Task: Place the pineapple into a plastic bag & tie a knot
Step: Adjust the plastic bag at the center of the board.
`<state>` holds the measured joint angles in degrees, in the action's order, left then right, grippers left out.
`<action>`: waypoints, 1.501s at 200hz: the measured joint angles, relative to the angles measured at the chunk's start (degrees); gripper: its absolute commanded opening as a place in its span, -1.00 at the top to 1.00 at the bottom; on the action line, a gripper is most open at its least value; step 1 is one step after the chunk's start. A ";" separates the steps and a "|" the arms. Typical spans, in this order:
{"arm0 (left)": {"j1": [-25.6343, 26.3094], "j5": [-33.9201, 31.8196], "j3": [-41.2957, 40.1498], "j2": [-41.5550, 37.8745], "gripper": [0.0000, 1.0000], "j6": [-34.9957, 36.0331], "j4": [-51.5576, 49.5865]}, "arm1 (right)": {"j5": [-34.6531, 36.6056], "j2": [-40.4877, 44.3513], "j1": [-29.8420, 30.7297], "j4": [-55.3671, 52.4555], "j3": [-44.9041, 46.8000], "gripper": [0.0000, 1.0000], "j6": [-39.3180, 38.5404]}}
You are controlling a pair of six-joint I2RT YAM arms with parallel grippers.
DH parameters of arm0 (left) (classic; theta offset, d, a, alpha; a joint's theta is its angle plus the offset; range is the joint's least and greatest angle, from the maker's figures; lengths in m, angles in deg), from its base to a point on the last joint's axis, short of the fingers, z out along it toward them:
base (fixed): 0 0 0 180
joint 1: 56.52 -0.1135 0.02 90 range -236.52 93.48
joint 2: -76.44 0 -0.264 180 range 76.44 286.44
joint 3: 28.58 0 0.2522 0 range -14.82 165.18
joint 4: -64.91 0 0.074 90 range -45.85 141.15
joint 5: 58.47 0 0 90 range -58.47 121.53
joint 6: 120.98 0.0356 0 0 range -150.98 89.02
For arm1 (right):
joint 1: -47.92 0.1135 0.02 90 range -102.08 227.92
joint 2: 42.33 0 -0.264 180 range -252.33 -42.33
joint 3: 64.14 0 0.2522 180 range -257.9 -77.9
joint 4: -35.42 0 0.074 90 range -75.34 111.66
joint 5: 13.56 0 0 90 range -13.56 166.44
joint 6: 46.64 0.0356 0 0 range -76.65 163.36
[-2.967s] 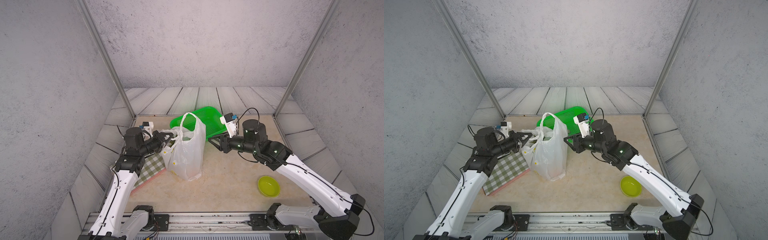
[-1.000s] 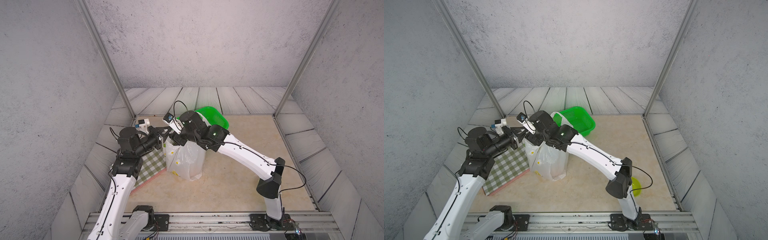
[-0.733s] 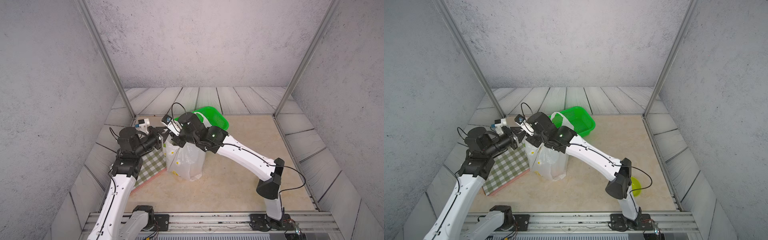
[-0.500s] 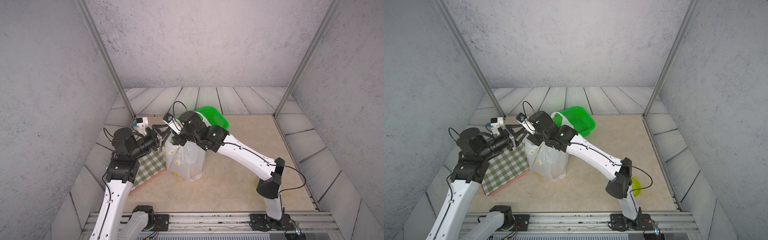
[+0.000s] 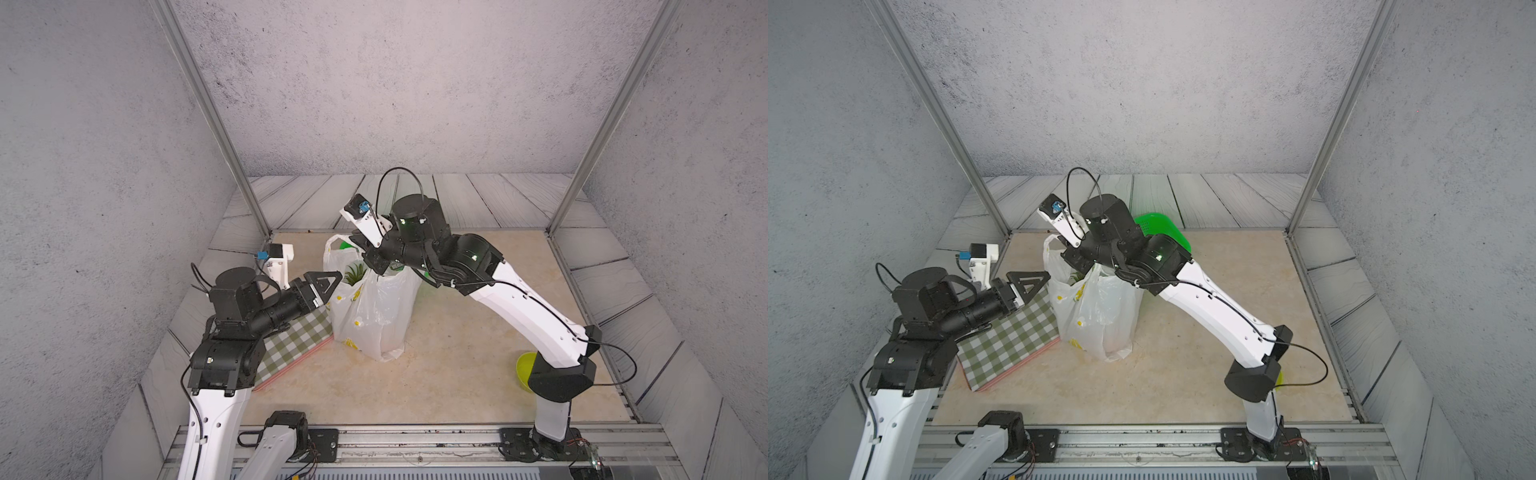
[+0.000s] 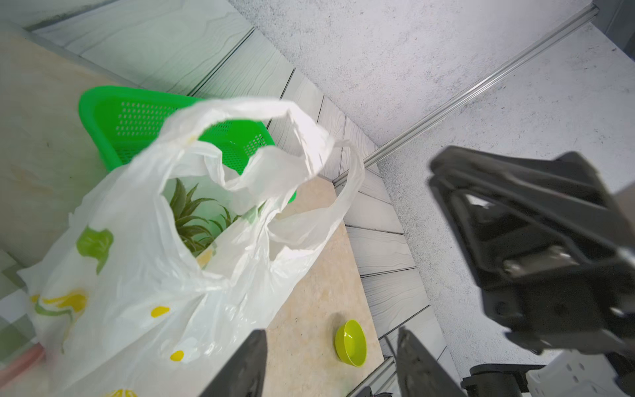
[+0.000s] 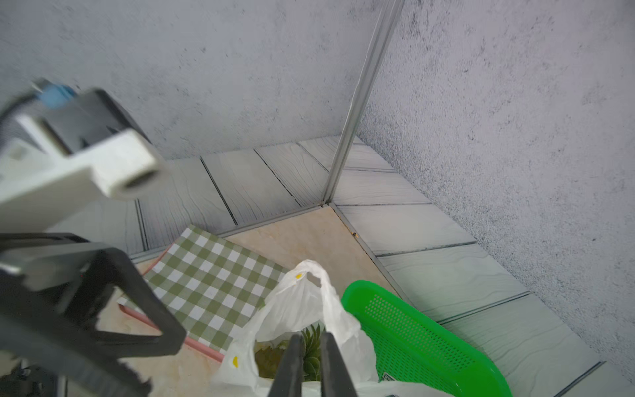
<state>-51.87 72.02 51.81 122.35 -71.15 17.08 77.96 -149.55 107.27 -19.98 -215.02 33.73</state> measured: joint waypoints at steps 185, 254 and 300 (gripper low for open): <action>2.08 -21.33 11.61 21.05 -0.60 29.66 -1.55 | 5.55 0.15 -17.97 -12.68 1.46 -0.89 14.67; 11.26 -25.99 23.19 31.08 -0.36 37.73 -1.64 | 5.14 -5.27 -17.73 -14.29 1.42 -0.68 13.44; 11.61 -28.79 23.56 33.97 0.22 39.69 -3.41 | 5.09 -7.63 -18.82 -14.27 0.79 -0.44 12.68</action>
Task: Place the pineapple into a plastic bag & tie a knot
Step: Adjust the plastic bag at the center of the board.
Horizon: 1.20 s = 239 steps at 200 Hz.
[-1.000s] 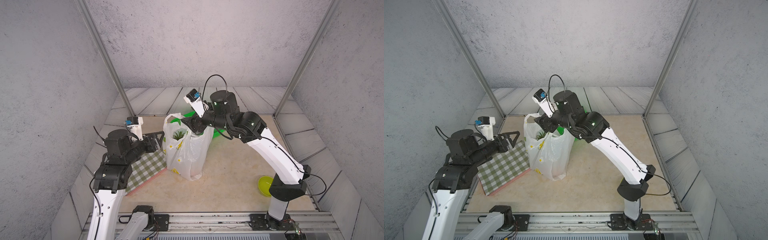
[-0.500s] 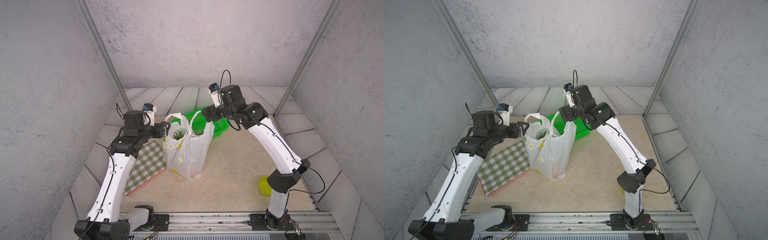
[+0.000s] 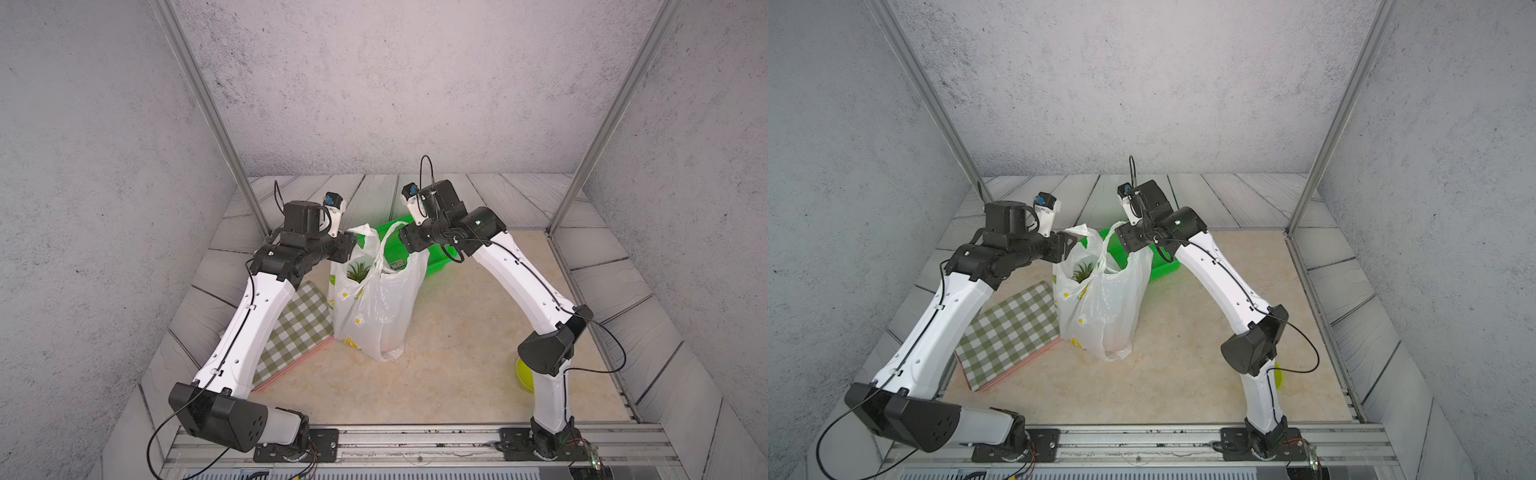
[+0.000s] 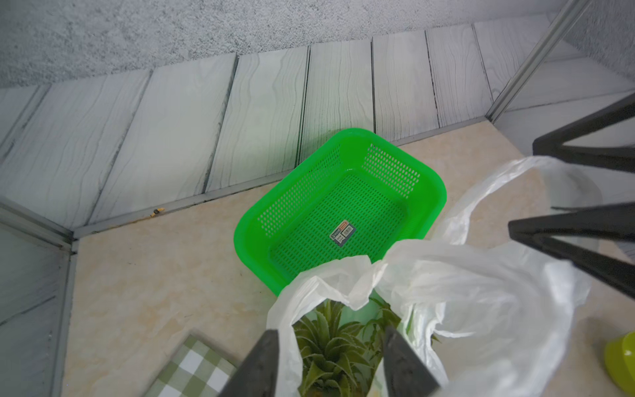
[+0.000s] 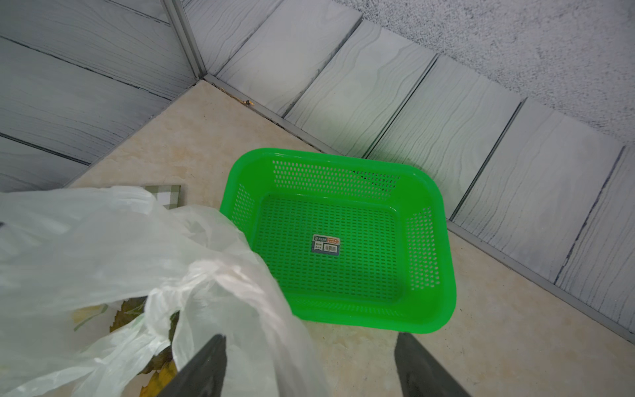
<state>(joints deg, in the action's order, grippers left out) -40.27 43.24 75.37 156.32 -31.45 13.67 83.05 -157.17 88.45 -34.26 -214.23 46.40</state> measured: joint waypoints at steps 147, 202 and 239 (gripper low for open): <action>0.00 7.08 3.21 3.48 1.00 -12.74 6.03 | -6.75 1.20 -0.74 3.65 -0.52 1.00 0.96; 0.02 4.50 -2.80 -8.81 1.00 -20.70 9.90 | -10.16 9.16 -3.17 3.30 0.02 1.00 3.93; 0.44 3.58 -6.93 -18.58 1.00 -24.96 13.86 | -14.14 10.75 -7.28 3.37 -3.50 1.00 6.49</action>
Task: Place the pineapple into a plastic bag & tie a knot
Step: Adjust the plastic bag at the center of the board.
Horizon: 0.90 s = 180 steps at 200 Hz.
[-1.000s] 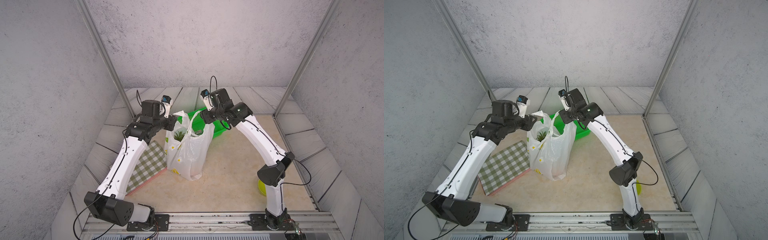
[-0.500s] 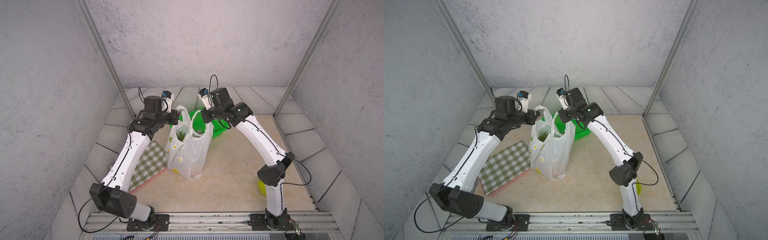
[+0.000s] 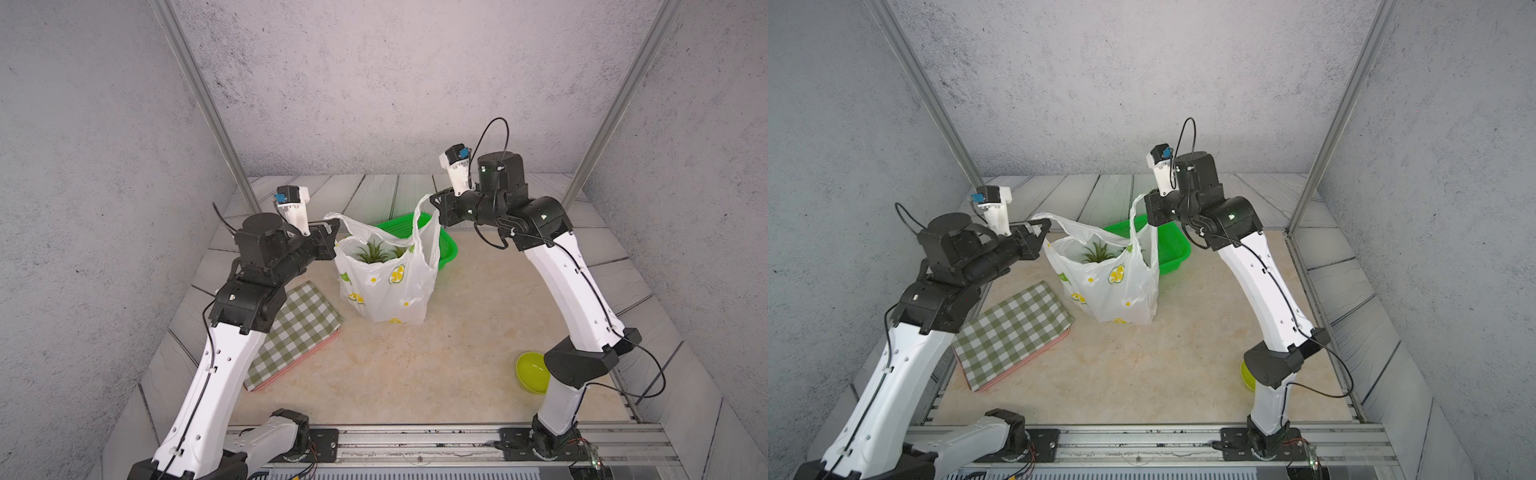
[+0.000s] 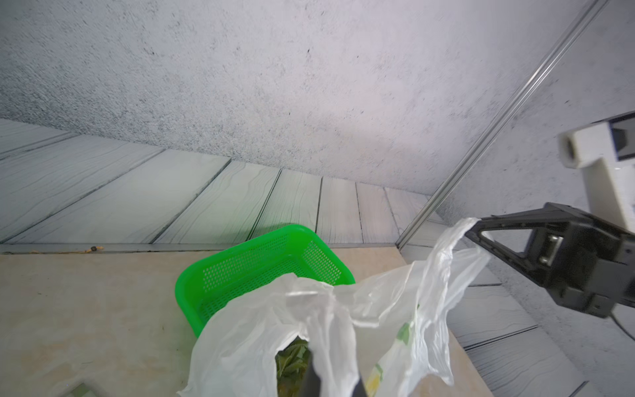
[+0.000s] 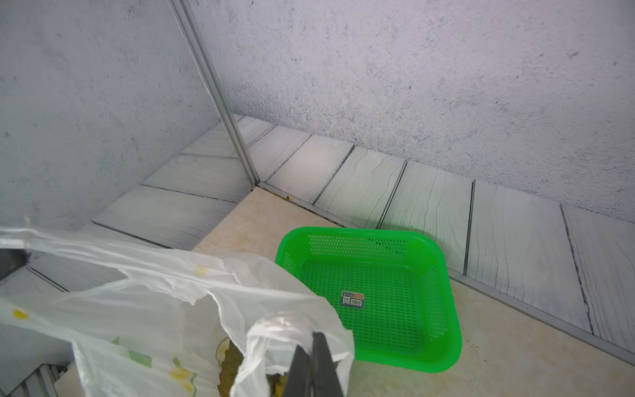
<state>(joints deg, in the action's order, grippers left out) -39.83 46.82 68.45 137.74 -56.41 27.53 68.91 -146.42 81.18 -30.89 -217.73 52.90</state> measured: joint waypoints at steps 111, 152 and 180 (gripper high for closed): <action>11.54 -0.66 -16.63 -7.13 1.00 -4.81 4.96 | -4.35 5.86 -1.84 -4.85 8.44 1.00 0.50; 15.98 -3.17 -17.90 -9.77 1.00 -4.37 5.70 | -4.50 8.96 -2.36 -2.54 14.27 1.00 -0.13; 17.46 -3.82 -21.35 -10.88 1.00 -4.35 7.21 | -5.31 15.32 -2.47 1.18 27.19 0.50 -0.50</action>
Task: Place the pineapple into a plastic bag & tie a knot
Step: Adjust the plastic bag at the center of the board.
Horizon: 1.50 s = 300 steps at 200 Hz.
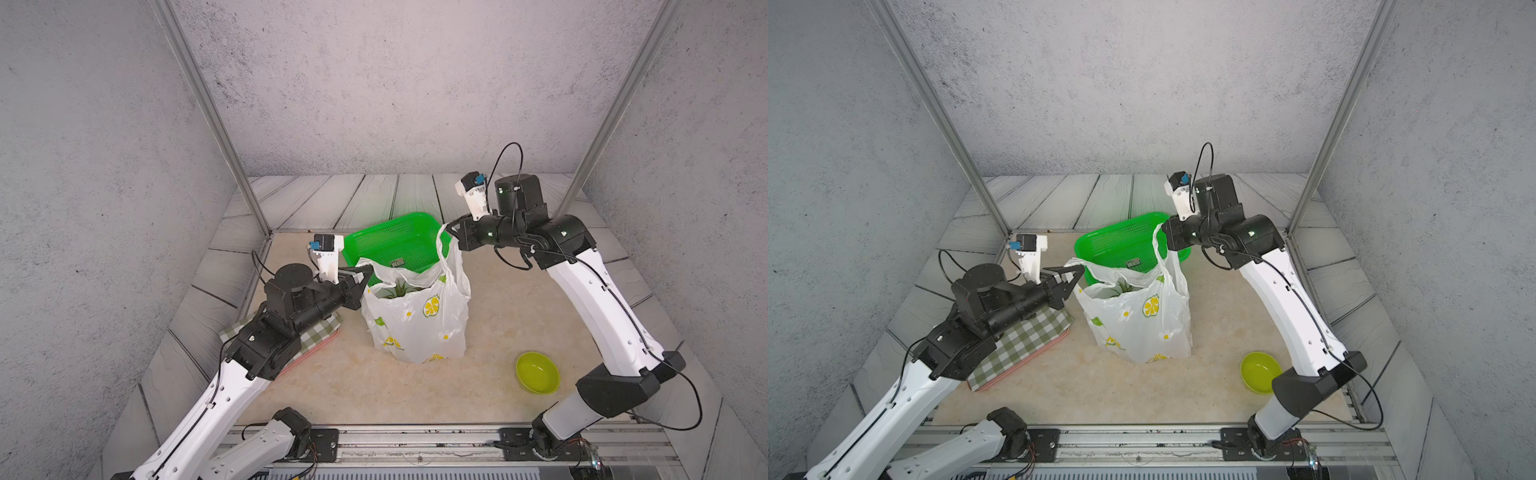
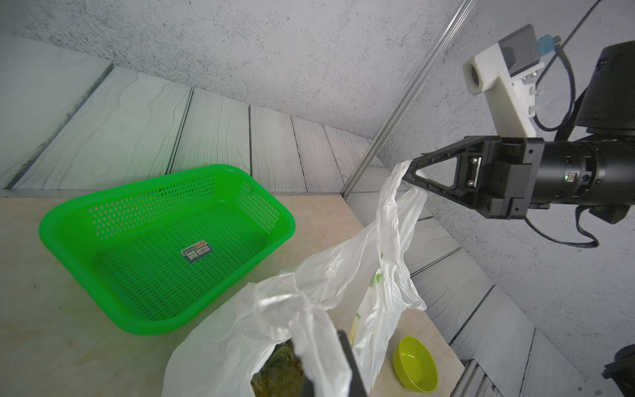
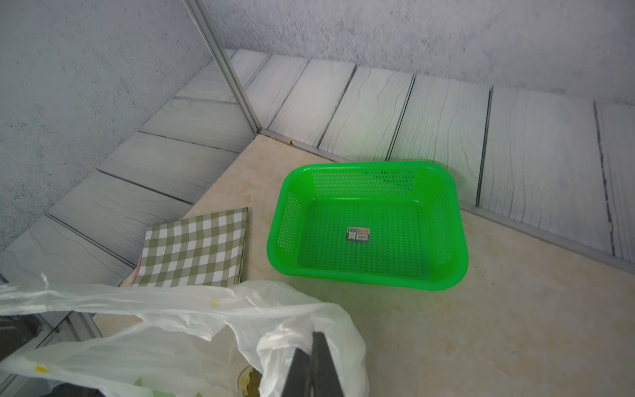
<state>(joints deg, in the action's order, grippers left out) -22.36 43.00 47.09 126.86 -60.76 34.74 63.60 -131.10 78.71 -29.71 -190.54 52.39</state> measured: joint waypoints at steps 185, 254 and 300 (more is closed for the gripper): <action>1.97 -20.87 -1.01 -1.99 0.84 -1.79 -7.39 | -14.62 -3.56 16.72 16.41 13.70 -0.52 -7.28; 1.90 -27.50 -1.77 -4.61 0.12 -2.14 -12.24 | -13.97 -16.22 23.04 15.85 4.96 -0.31 -8.46; -0.09 -29.97 -1.81 -7.52 -0.93 -0.17 -16.96 | -12.57 -19.23 23.04 14.69 3.72 -0.25 -8.59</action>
<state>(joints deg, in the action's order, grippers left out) -22.45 13.03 45.28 119.34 -60.94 17.78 51.03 -150.33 101.74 -15.02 -186.82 43.80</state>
